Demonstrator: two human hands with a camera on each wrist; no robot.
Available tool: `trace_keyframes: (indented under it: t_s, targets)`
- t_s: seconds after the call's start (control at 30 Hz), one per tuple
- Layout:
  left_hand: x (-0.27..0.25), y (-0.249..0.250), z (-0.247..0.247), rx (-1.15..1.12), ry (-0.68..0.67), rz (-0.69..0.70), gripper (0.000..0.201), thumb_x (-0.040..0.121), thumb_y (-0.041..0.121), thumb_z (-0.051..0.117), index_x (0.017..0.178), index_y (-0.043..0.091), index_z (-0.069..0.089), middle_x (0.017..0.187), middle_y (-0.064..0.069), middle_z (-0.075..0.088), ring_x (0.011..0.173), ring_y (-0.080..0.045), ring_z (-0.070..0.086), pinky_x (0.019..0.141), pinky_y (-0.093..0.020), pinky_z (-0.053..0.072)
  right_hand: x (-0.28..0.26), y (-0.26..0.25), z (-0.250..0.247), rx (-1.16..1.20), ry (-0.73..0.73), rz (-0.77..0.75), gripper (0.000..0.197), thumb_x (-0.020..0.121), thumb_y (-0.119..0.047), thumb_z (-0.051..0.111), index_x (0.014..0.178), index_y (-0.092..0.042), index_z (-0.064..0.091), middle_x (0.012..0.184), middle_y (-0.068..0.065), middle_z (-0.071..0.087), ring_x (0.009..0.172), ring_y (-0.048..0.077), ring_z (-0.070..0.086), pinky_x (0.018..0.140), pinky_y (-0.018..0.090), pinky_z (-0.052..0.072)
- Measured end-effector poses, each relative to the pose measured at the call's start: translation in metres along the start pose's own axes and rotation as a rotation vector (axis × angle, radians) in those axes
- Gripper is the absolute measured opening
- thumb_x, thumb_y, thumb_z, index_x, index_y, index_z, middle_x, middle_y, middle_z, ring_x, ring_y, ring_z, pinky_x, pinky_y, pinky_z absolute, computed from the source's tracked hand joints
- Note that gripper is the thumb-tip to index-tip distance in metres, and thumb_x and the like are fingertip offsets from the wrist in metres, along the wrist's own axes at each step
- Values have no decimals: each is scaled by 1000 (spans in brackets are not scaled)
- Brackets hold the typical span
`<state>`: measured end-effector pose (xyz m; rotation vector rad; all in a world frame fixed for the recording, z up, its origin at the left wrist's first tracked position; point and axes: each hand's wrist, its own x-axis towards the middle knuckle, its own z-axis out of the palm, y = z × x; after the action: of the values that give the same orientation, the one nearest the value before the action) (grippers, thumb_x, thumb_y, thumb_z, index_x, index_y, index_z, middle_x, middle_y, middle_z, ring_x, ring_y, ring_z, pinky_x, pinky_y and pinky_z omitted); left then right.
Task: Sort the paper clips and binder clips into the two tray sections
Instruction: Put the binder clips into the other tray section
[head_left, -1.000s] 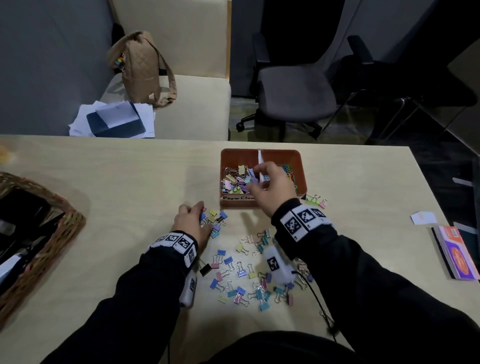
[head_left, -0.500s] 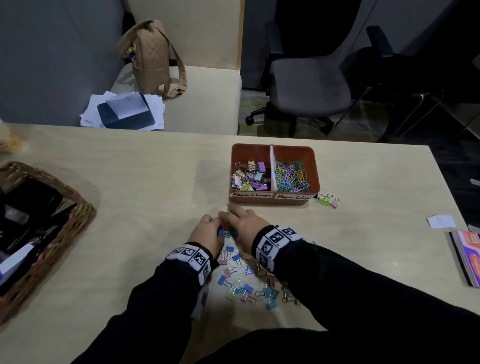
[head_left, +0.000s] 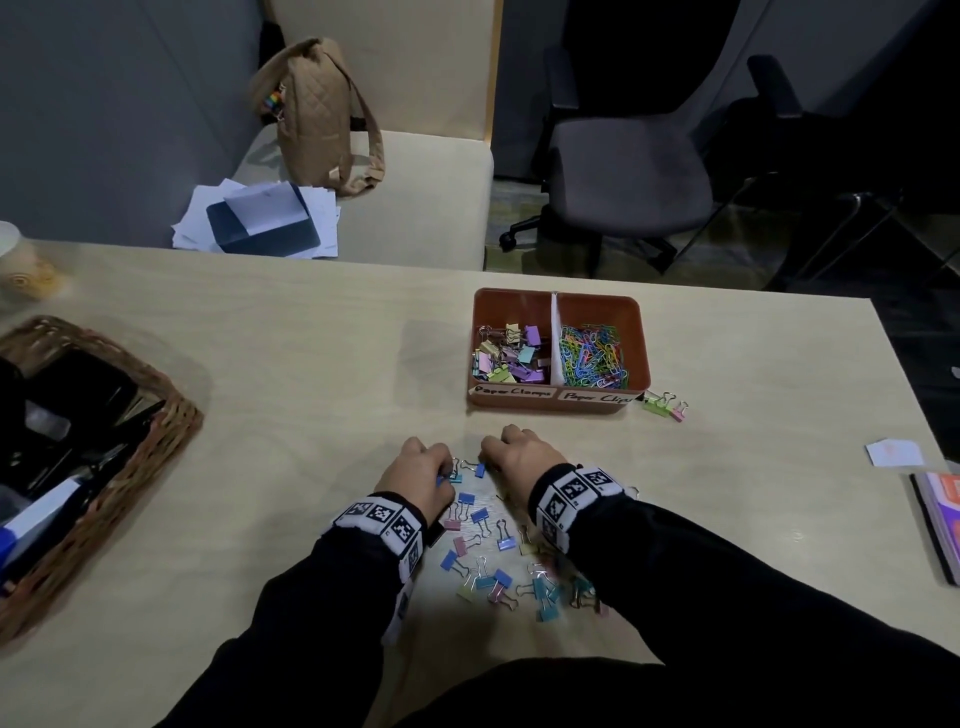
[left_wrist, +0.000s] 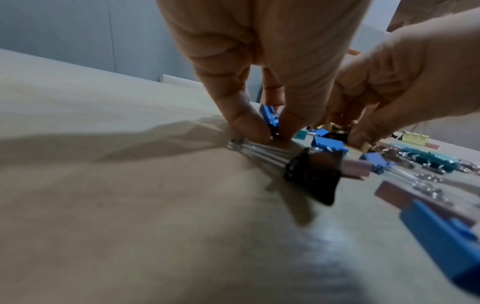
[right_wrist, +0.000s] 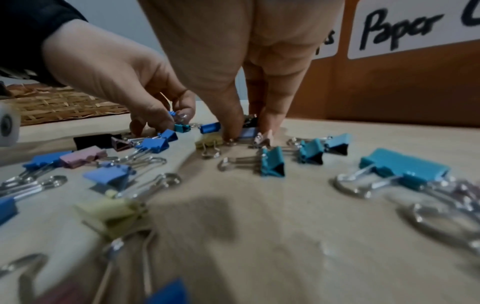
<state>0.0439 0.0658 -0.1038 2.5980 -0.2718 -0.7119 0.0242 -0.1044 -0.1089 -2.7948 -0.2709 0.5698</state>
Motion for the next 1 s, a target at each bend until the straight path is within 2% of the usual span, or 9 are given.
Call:
trace_keyframes:
  t_s: [0.17, 0.27, 0.33, 0.4, 0.5, 0.57, 0.67, 0.83, 1.0]
  targets:
    - [-4, 0, -6, -63, -1, -16, 12, 82, 14, 64, 88, 17, 54, 93, -3, 44, 80, -23, 50, 70, -24, 37, -8, 3, -2, 93, 2, 102, 28, 83, -4, 60, 109, -12, 57, 105, 9, 52, 95, 30, 56, 80, 35, 52]
    - [-9, -1, -8, -184, 32, -75, 16, 76, 11, 67, 78, 20, 54, 89, -4, 53, 75, -25, 56, 67, -26, 46, -19, 8, -12, 289, 45, 234, 17, 84, -8, 58, 97, -17, 64, 97, 1, 58, 89, 21, 58, 76, 26, 47]
    - [-13, -2, -9, -323, 47, -140, 18, 74, 10, 70, 72, 21, 56, 85, -7, 61, 71, -29, 63, 63, -34, 56, -26, 10, -19, 524, 64, 371, 15, 84, -8, 59, 89, -18, 68, 88, -1, 64, 81, 17, 61, 68, 22, 46]
    - [-18, -1, -9, -434, 55, -176, 17, 76, 9, 73, 72, 19, 59, 79, -9, 67, 69, -26, 67, 60, -32, 57, -31, 11, -22, 841, 102, 526, 20, 87, -2, 52, 82, -13, 67, 80, 6, 69, 66, 22, 64, 59, 25, 50]
    - [-27, 4, -8, -551, 29, -171, 15, 81, 6, 72, 75, 13, 60, 69, -8, 67, 59, -19, 67, 58, -28, 58, -35, 12, -25, 1337, 107, 685, 35, 88, 12, 28, 76, -4, 57, 70, 20, 57, 45, 23, 48, 48, 31, 47]
    - [-33, 8, -7, -611, -15, -171, 14, 83, 3, 69, 77, 11, 59, 69, -9, 67, 63, -24, 70, 66, -43, 60, -40, 15, -28, 1491, 85, 733, 36, 86, 13, 23, 76, -5, 52, 66, 18, 50, 43, 19, 44, 41, 24, 41]
    - [-40, 20, -14, -634, -30, -149, 12, 84, 3, 67, 80, 9, 58, 69, -9, 65, 67, -33, 71, 66, -48, 59, -48, 19, -32, 1592, 64, 723, 34, 85, 14, 22, 76, -6, 49, 64, 18, 50, 46, 20, 45, 36, 19, 38]
    - [-28, 52, -47, -614, 69, -51, 6, 86, 2, 63, 86, 8, 61, 71, -1, 65, 49, -6, 59, 48, -17, 49, -53, 18, -52, 1779, 58, 631, 27, 89, 8, 29, 75, -4, 48, 69, 17, 51, 39, 17, 50, 38, 20, 45]
    - [9, 84, -77, -561, 180, 31, 5, 85, 9, 66, 84, 11, 62, 78, -1, 65, 60, -14, 65, 55, -19, 51, -39, 14, -92, 1595, 173, 481, 17, 84, 9, 57, 77, -6, 53, 67, 10, 55, 48, 16, 51, 44, 25, 46]
